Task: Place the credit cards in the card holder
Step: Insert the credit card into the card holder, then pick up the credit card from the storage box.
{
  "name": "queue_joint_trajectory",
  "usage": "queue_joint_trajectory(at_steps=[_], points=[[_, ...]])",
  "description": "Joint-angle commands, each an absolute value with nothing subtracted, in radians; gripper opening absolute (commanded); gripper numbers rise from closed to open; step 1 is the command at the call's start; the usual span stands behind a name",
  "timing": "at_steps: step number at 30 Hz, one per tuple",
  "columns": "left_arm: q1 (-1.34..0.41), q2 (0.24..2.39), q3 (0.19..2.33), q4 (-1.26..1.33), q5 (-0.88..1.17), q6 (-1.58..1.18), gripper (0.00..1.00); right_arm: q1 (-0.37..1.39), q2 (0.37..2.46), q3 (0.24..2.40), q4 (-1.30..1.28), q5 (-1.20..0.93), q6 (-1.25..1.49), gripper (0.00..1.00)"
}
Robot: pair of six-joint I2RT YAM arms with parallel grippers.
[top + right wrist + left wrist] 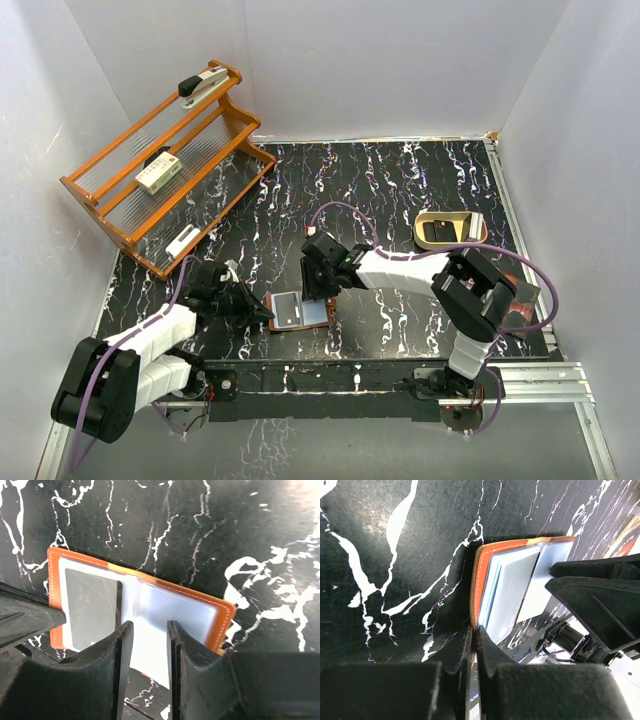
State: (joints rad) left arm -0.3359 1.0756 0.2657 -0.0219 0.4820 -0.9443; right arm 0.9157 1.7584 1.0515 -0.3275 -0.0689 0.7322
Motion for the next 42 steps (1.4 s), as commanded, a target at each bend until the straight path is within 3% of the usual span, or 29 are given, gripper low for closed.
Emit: queue_joint_trajectory(at_steps=[1, 8, 26, 42], points=[[-0.339, 1.052, 0.301, -0.078, 0.485, -0.902, 0.00, 0.909, 1.682, 1.150, -0.434, 0.027, 0.652, 0.32], [-0.339, 1.046, 0.336, -0.115, 0.482, -0.858, 0.00, 0.840, 1.674, 1.319, -0.621, 0.190, 0.521, 0.37], [-0.339, 1.028, 0.340, -0.117, 0.499, -0.837, 0.00, 0.253, 1.759, 1.539, -0.814, 0.574, 0.190, 0.52], [-0.339, 1.059, 0.331, -0.085, 0.506, -0.837, 0.00, 0.048, 1.950, 1.598, -0.825, 0.683, 0.147, 0.58]])
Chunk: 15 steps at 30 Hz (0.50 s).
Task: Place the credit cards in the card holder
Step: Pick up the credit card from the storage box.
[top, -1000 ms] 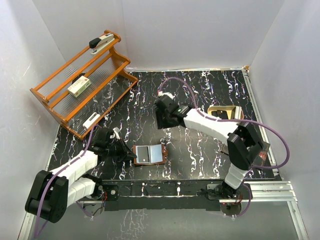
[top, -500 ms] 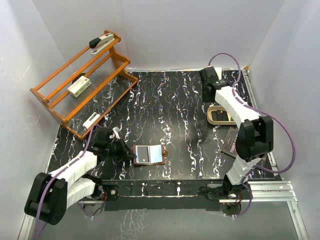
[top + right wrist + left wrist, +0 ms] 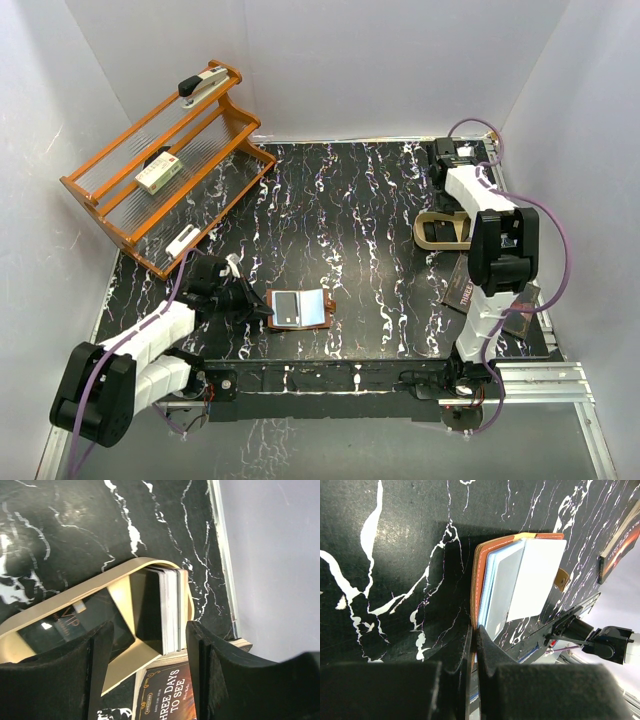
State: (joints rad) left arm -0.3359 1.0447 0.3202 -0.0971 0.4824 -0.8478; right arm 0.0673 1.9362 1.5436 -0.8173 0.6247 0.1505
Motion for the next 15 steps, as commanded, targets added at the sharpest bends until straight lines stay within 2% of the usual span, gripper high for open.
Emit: queue_joint_trajectory(at_steps=[1, 15], points=[[-0.339, 1.063, 0.331, -0.083, 0.507, -0.834, 0.00, 0.044, 1.960, 1.601, -0.831, 0.690, 0.151, 0.58], [-0.339, 1.074, 0.327, -0.075, 0.512, -0.833, 0.00, 0.008, 2.024, 1.601, -0.838, 0.721, 0.164, 0.57]])
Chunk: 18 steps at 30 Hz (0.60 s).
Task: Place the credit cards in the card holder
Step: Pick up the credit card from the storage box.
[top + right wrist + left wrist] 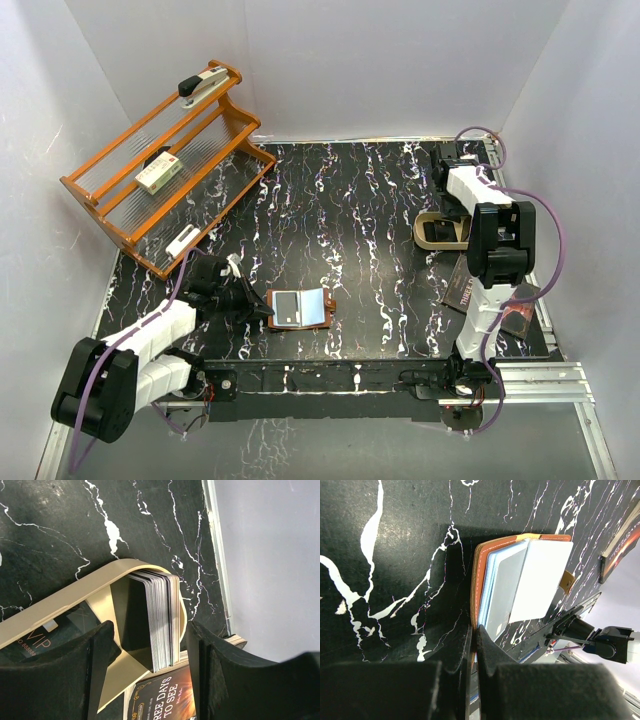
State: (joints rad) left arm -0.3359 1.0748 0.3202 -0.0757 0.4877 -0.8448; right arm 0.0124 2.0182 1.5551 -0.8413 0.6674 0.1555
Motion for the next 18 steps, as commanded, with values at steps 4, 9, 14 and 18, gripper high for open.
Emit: queue_joint_trajectory(at_steps=[4, 9, 14, 18], points=[[-0.339, 1.072, 0.328, -0.077, 0.513, -0.833, 0.00, -0.027, 2.029, 1.599, -0.845, 0.739, 0.165, 0.55], [-0.339, 1.071, 0.328, -0.078, 0.512, -0.833, 0.00, -0.034, 2.030, 1.600, -0.850, 0.746, 0.167, 0.51], [-0.339, 1.067, 0.325, -0.080, 0.509, -0.835, 0.00, -0.043, 2.027, 1.603, -0.848, 0.738, 0.166, 0.49], [-0.339, 1.066, 0.325, -0.080, 0.509, -0.834, 0.00, -0.043, 2.019, 1.609, -0.848, 0.720, 0.162, 0.45]])
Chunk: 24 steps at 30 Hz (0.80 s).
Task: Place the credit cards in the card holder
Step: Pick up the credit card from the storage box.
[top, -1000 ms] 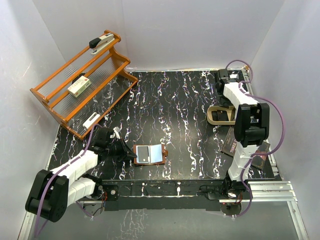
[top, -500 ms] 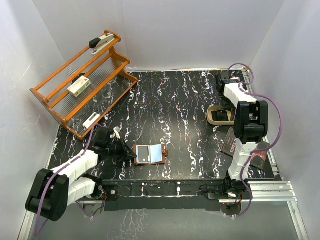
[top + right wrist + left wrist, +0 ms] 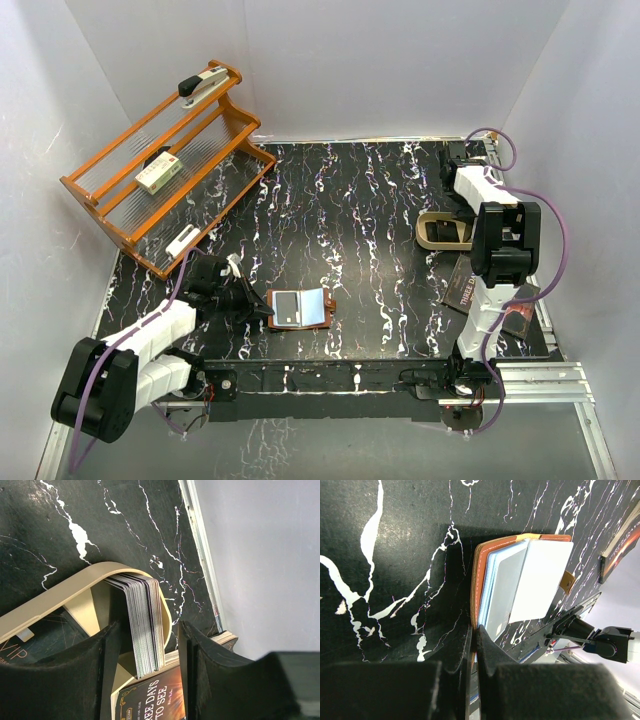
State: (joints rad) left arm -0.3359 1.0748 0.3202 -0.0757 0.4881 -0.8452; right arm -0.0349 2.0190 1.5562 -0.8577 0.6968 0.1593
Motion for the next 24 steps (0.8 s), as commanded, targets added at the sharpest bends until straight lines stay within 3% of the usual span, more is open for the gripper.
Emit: queue_joint_trajectory(at_steps=[1, 19, 24], points=[[-0.339, 1.067, 0.325, -0.079, 0.509, -0.835, 0.00, -0.043, 2.017, 1.609, -0.848, 0.717, 0.163, 0.44], [-0.339, 1.067, 0.323, -0.081, 0.507, -0.835, 0.00, -0.043, 2.005, 1.626, -0.850, 0.698, 0.153, 0.24], [-0.339, 1.061, 0.324, -0.086, 0.507, -0.836, 0.00, -0.042, 1.997, 1.626, -0.850, 0.674, 0.153, 0.13]])
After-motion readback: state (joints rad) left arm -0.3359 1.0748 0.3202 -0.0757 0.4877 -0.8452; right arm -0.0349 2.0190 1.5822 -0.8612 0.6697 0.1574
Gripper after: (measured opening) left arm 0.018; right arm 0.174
